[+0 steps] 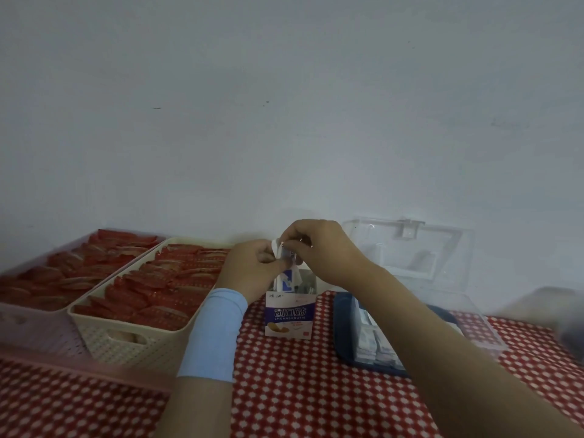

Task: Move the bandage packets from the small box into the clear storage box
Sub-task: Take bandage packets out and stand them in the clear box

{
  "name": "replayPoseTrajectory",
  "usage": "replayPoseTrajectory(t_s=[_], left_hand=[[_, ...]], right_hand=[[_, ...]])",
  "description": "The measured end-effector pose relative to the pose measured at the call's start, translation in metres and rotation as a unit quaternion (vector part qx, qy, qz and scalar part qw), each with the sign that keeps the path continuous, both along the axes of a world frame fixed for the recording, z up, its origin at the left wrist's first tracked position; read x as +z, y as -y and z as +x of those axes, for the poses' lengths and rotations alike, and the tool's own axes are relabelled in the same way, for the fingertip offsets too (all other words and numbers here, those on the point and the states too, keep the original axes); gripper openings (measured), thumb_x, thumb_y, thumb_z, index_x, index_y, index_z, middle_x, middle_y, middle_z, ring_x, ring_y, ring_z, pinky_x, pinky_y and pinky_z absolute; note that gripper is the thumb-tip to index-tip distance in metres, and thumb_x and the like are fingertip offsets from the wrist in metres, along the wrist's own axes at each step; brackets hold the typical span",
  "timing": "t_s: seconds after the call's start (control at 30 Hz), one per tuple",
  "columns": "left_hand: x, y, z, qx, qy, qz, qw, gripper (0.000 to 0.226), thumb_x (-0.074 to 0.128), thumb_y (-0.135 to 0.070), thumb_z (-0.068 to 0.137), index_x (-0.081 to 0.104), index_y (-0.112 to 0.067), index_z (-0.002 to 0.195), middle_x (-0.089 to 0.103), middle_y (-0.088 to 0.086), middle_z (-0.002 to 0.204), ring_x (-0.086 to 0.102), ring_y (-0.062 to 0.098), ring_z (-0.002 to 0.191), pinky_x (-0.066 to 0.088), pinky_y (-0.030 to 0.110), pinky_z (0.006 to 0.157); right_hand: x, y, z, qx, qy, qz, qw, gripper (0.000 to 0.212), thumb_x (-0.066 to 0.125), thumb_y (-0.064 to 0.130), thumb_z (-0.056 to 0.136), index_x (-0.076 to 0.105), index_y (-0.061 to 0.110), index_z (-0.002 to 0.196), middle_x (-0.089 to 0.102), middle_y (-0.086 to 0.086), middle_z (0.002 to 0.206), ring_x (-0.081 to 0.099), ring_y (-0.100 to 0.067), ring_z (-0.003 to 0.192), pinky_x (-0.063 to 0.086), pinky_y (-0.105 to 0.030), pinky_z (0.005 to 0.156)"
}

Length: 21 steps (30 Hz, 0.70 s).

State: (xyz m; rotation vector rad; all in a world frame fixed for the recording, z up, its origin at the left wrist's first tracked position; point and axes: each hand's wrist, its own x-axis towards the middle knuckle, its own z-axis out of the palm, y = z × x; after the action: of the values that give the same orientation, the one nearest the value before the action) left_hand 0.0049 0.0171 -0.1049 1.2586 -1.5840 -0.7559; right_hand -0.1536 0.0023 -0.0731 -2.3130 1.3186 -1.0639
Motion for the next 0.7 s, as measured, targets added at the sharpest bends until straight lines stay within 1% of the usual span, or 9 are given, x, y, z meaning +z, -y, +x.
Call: replayPoseTrajectory(t_s=[0.1, 0.17, 0.27, 0.4, 0.43, 0.47, 0.53, 0.6, 0.7], left_hand=[[-0.007, 0.007, 0.004, 0.032, 0.007, 0.001, 0.999, 0.002, 0.075, -0.019, 0.085, 0.074, -0.019, 0.083, 0.076, -0.002, 0.076, 0.073, 0.011, 0.068, 0.061, 0.037, 0.067], [-0.009, 0.010, 0.006, 0.053, -0.008, -0.002, 0.999, 0.000, 0.074, -0.017, 0.085, 0.074, -0.017, 0.086, 0.076, -0.001, 0.079, 0.074, 0.014, 0.071, 0.061, 0.035, 0.064], [-0.011, 0.013, 0.006, 0.079, -0.033, -0.010, 0.996, 0.004, 0.072, -0.015, 0.086, 0.075, -0.014, 0.089, 0.076, -0.002, 0.083, 0.073, 0.012, 0.072, 0.059, 0.029, 0.062], [-0.010, 0.015, 0.007, 0.108, -0.112, -0.027, 0.988, 0.005, 0.071, -0.012, 0.087, 0.075, -0.012, 0.089, 0.076, -0.002, 0.082, 0.070, 0.006, 0.066, 0.055, 0.027, 0.062], [-0.009, 0.015, 0.008, 0.114, -0.142, -0.032, 0.983, 0.005, 0.071, -0.011, 0.087, 0.074, -0.012, 0.090, 0.077, -0.001, 0.083, 0.072, 0.008, 0.068, 0.056, 0.028, 0.064], [-0.008, 0.015, 0.010, 0.113, -0.167, -0.036, 0.979, 0.006, 0.071, -0.011, 0.087, 0.074, -0.013, 0.091, 0.077, 0.000, 0.084, 0.073, 0.012, 0.072, 0.058, 0.030, 0.066], [-0.006, 0.015, 0.011, 0.094, -0.198, -0.038, 0.975, 0.007, 0.071, -0.011, 0.088, 0.075, -0.016, 0.089, 0.078, 0.001, 0.084, 0.075, 0.019, 0.077, 0.060, 0.036, 0.070], [-0.004, 0.014, 0.009, 0.066, -0.238, -0.025, 0.969, 0.008, 0.070, -0.010, 0.089, 0.075, -0.016, 0.087, 0.078, 0.003, 0.083, 0.073, 0.021, 0.077, 0.060, 0.037, 0.069], [-0.001, 0.010, 0.000, 0.014, -0.295, -0.007, 0.955, 0.007, 0.071, -0.010, 0.088, 0.077, -0.013, 0.088, 0.076, 0.015, 0.086, 0.069, 0.028, 0.077, 0.061, 0.044, 0.073]], right_hand=[[-0.003, 0.001, -0.003, -0.018, 0.011, 0.025, 0.999, 0.019, 0.068, 0.020, 0.094, 0.064, 0.023, 0.111, 0.069, 0.009, 0.095, 0.064, -0.003, 0.067, 0.050, -0.018, 0.063], [-0.003, 0.001, -0.008, -0.040, -0.069, 0.038, 0.996, 0.023, 0.070, 0.019, 0.092, 0.064, 0.025, 0.112, 0.068, 0.010, 0.099, 0.062, -0.002, 0.079, 0.053, -0.024, 0.074], [-0.006, 0.000, -0.009, -0.037, -0.173, 0.090, 0.980, 0.028, 0.072, 0.021, 0.089, 0.067, 0.022, 0.117, 0.071, 0.009, 0.110, 0.065, -0.008, 0.097, 0.056, -0.031, 0.090], [-0.003, -0.002, -0.001, -0.056, -0.227, 0.068, 0.970, 0.030, 0.071, 0.038, 0.089, 0.070, 0.027, 0.116, 0.070, 0.012, 0.111, 0.065, -0.009, 0.097, 0.056, -0.034, 0.087], [-0.002, -0.003, 0.000, -0.065, -0.232, 0.055, 0.969, 0.031, 0.070, 0.037, 0.090, 0.068, 0.027, 0.119, 0.070, 0.013, 0.111, 0.064, -0.009, 0.098, 0.056, -0.032, 0.086], [0.000, -0.004, 0.001, -0.066, -0.217, 0.051, 0.973, 0.032, 0.068, 0.031, 0.090, 0.066, 0.027, 0.122, 0.069, 0.012, 0.112, 0.063, -0.008, 0.098, 0.055, -0.031, 0.087], [0.001, -0.005, 0.003, -0.041, -0.118, 0.078, 0.989, 0.036, 0.062, 0.019, 0.091, 0.065, 0.026, 0.126, 0.069, 0.008, 0.115, 0.062, -0.005, 0.091, 0.055, -0.027, 0.083], [0.002, -0.008, 0.005, -0.001, 0.000, 0.128, 0.992, 0.026, 0.059, 0.019, 0.093, 0.071, 0.025, 0.115, 0.075, 0.004, 0.104, 0.065, -0.005, 0.073, 0.057, -0.026, 0.070], [0.002, -0.015, 0.002, 0.012, 0.090, 0.162, 0.983, 0.011, 0.067, 0.023, 0.094, 0.076, 0.018, 0.095, 0.077, -0.005, 0.084, 0.066, -0.012, 0.060, 0.054, -0.025, 0.055]])
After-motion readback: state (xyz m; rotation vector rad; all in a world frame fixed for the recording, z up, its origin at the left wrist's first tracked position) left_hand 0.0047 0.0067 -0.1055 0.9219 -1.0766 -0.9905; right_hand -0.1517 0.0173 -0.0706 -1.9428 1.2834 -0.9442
